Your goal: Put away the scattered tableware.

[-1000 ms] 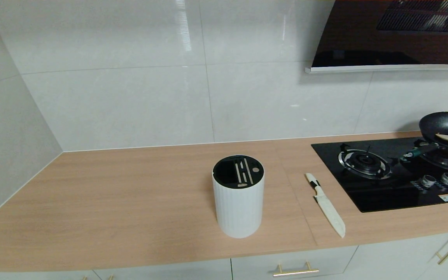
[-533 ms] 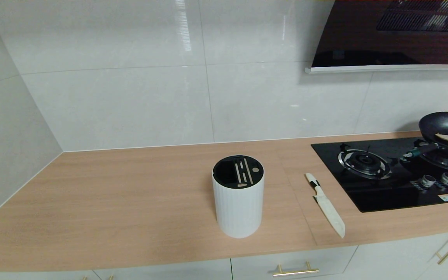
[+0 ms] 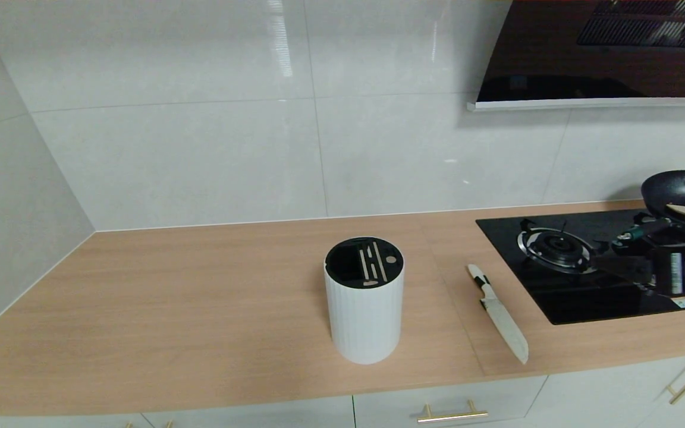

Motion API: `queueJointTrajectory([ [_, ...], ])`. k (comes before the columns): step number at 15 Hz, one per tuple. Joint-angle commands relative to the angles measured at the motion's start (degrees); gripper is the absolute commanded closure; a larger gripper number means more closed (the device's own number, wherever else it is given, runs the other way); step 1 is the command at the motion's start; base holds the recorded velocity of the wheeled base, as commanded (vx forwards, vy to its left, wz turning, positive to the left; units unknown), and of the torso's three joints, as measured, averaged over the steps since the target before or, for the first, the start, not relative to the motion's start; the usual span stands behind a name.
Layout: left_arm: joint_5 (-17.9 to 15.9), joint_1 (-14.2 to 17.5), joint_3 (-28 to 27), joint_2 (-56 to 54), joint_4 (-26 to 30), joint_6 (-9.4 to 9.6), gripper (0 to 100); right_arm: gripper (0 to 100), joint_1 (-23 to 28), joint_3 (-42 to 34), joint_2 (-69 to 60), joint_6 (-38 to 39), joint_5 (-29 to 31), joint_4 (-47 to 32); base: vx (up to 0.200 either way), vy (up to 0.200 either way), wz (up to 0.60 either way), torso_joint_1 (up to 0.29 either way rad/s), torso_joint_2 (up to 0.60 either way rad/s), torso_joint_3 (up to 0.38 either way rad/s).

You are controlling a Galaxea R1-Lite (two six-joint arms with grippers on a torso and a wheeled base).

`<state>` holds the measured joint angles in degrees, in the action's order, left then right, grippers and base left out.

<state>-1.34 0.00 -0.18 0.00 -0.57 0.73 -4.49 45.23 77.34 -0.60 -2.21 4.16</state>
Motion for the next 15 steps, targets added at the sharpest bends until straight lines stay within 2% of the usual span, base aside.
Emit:
queueJointTrajectory([
  [1,0.02,0.00,0.01,0.09,-0.04,0.06,0,0,-1.23,2.41,17.76,-0.11,1.24,5.69,0.000,0.000,0.00,0.000,0.00,0.000],
  [4,-0.07,0.00,0.01,0.09,-0.04,0.06,0,0,-1.75,2.94,24.18,-0.19,1.85,9.64,0.000,0.000,0.00,0.000,0.00,0.000],
  [9,0.02,0.00,0.01,0.09,-0.04,-0.03,0,0,-2.81,3.20,38.85,-0.11,2.12,21.59,0.000,0.000,0.00,0.000,0.00,0.000],
  [15,-0.07,0.00,0.01,0.09,-0.04,-0.03,0,0,-3.25,2.59,45.89,-0.02,3.09,30.82,0.000,0.000,0.00,0.000,0.00,0.000],
])
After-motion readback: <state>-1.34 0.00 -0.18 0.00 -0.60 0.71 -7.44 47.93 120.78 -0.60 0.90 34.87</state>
